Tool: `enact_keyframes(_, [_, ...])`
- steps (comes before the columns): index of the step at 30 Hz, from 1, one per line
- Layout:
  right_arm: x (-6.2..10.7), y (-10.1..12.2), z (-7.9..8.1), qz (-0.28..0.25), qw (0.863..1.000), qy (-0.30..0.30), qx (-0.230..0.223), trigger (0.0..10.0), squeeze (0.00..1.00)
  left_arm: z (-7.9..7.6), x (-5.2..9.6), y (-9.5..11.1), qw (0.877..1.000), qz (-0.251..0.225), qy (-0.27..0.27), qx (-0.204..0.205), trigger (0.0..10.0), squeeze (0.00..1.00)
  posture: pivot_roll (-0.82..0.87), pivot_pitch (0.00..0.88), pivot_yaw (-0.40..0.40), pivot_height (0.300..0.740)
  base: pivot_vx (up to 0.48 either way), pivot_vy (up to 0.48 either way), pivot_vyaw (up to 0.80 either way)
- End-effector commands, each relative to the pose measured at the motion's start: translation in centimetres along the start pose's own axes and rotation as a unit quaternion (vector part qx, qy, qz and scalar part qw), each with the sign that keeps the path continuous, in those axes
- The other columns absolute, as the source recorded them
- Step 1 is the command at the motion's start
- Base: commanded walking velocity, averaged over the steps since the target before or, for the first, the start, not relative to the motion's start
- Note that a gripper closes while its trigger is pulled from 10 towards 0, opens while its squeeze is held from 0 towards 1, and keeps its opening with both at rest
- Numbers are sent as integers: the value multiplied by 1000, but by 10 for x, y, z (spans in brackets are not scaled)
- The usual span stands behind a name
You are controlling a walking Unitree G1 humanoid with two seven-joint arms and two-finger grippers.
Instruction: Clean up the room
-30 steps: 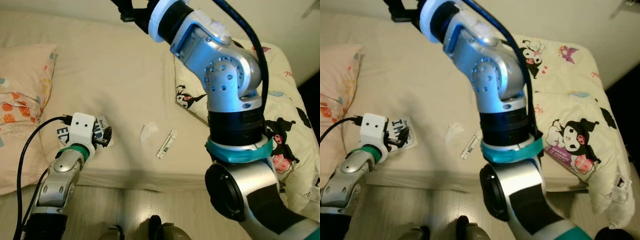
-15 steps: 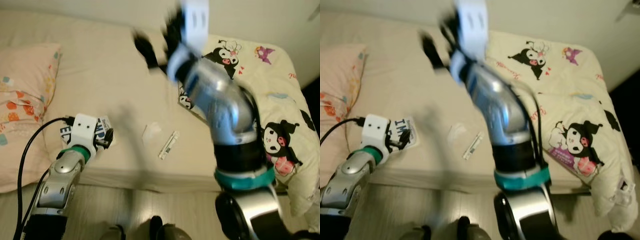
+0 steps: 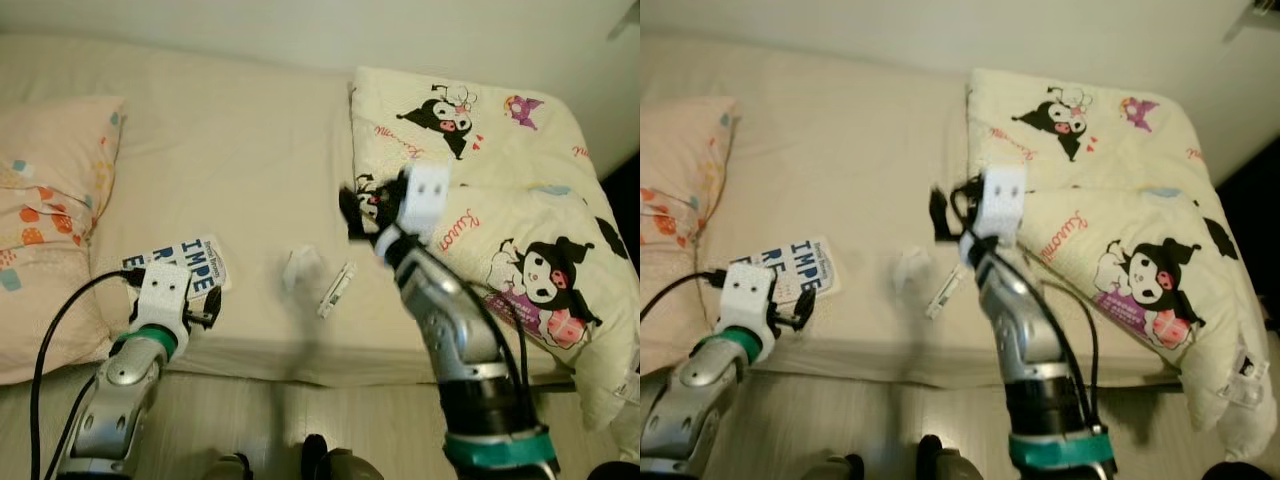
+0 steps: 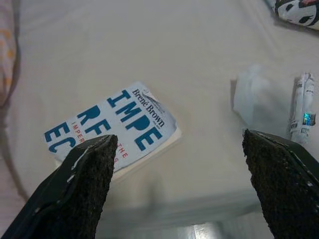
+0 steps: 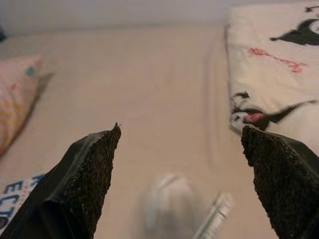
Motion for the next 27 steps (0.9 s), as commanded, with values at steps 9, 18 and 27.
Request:
enact_keyframes(9, [18,-50,-27,44,997,-56,-2,10000,0,-9,4,-15,1000,19,-13,-16,10000,0,125,149,-38,740,0,0,0])
enact_keyframes(18, [53,-100,-75,85,982,-166,-10,10000,0,-3,-3,-9,999,16,-15,-30,10000,0,168,115,-21,740,0,0,0])
enact_keyframes(27, [98,-130,-106,93,962,-255,-21,10000,0,-13,-3,-19,998,36,-43,-37,10000,0,165,62,74,740,0,0,0])
Point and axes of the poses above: a point about 5 cm out from each wrist's last joint towards the gripper, its own x axis pointing back from the gripper into the wrist, its own y axis along the axis of the wrist's last joint, z = x × y, the point moved 3 cm from there along -x, pointing out of the wrist towards the gripper, and after that the axes turned 2 degrees about -x, right-handed, at the moved point
